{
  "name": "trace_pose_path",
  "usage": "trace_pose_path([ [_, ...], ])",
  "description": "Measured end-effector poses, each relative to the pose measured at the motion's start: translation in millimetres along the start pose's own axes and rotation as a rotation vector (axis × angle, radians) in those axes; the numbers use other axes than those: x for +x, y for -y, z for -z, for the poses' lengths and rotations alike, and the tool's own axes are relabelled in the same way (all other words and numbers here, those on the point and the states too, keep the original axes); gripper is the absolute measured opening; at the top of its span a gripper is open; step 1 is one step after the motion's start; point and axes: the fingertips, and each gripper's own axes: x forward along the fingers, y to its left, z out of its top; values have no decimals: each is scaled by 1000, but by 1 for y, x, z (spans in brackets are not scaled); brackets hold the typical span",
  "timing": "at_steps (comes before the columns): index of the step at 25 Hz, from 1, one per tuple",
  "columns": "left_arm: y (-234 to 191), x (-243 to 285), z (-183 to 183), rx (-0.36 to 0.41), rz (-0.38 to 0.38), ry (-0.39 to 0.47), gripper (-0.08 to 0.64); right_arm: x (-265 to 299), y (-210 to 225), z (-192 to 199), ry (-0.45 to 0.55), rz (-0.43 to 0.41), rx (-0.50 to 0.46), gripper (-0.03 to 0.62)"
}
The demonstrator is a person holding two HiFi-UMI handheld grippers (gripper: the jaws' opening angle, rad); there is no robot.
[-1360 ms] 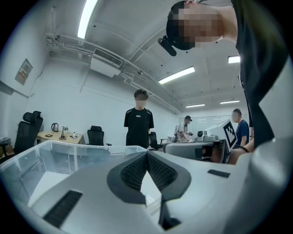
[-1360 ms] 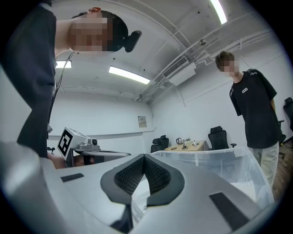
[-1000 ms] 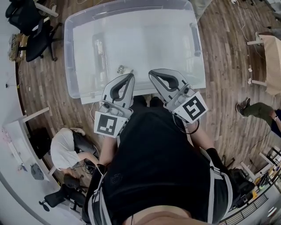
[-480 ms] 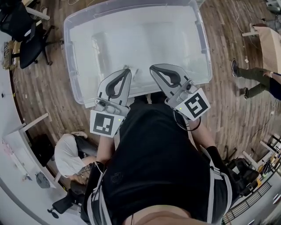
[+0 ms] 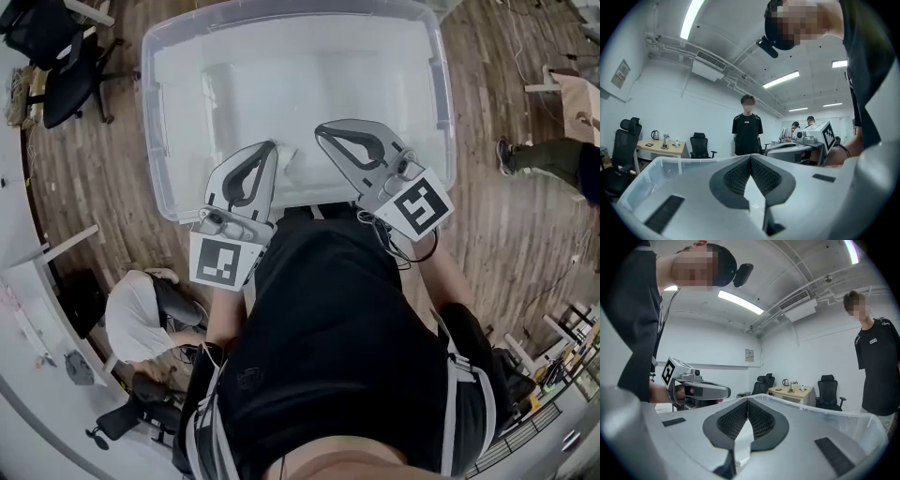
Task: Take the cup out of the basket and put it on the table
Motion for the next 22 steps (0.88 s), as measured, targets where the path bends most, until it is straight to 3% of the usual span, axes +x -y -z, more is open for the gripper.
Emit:
trace_pose_path([
  [12,-12,2,1,-16,-86,-10,18,44,23,28,-107,-206,-126,18],
  [22,-24,3,3,-12,-128,-8,18,74,23,131,-324,-403,-264,18],
])
